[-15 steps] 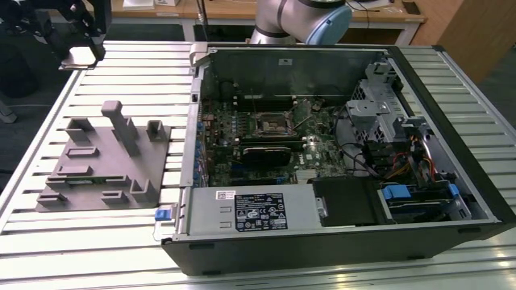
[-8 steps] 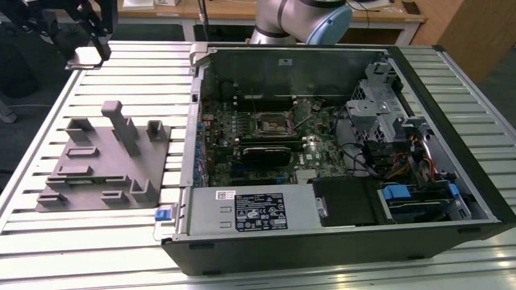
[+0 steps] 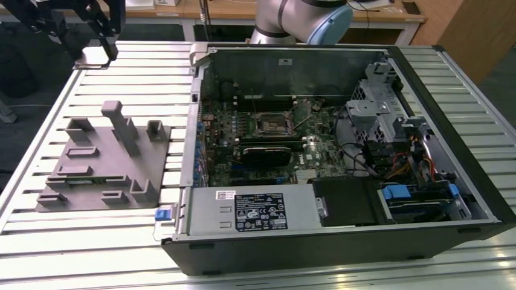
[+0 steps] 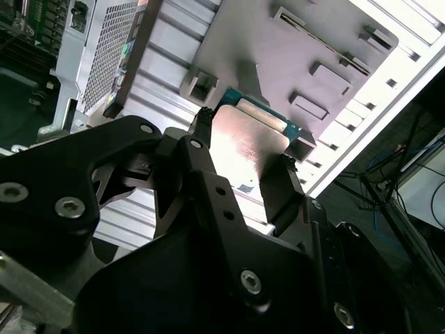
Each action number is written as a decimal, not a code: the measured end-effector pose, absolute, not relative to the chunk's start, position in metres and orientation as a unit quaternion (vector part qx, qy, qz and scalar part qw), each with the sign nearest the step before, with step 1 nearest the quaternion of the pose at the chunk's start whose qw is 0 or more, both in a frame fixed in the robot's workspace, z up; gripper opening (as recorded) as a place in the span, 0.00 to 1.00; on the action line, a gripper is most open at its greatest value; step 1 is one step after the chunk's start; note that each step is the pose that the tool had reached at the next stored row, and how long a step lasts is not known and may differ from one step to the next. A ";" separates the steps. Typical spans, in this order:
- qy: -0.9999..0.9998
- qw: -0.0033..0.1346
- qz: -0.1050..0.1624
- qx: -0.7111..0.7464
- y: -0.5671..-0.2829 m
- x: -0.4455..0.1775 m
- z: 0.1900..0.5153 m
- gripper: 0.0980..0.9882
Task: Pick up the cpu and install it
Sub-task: 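Pick up the cpu and move it towards the insertion slot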
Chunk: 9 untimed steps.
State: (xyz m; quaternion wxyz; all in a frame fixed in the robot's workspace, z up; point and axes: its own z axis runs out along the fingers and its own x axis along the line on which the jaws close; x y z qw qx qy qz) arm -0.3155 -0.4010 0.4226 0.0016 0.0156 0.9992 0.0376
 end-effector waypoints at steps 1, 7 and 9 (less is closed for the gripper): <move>0.999 0.002 0.038 0.016 -0.401 -0.314 0.423 0.48; 0.999 0.002 0.038 0.016 -0.401 -0.307 0.423 0.48; 0.999 0.002 0.038 0.016 -0.401 -0.305 0.423 0.48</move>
